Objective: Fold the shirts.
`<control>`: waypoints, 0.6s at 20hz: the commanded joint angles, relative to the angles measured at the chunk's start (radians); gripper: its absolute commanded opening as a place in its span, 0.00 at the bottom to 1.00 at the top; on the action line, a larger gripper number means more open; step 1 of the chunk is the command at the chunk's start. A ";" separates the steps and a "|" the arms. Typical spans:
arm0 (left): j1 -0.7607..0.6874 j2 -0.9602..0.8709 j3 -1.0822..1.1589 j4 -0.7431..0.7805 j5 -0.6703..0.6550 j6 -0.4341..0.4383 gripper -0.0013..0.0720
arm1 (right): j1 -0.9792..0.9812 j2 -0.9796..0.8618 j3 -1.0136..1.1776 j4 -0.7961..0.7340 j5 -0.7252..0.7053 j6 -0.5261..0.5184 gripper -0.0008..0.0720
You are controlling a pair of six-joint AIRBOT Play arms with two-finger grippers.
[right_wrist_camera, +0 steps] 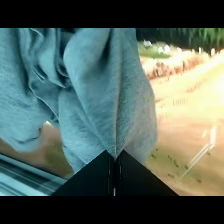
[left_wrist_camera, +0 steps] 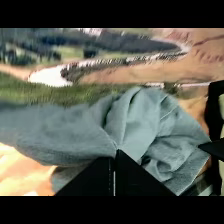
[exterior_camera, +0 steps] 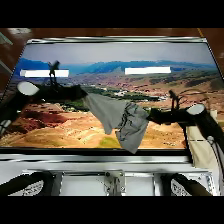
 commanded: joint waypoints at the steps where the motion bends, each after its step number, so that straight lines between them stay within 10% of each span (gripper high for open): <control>1: 0.112 0.110 0.254 -0.003 -0.101 0.054 0.06 | -0.042 0.209 0.243 -0.198 0.093 -0.019 0.09; 12: 0.275 0.448 0.624 0.224 -0.252 -0.002 0.06 | -0.045 0.520 0.781 -0.310 0.249 0.075 0.09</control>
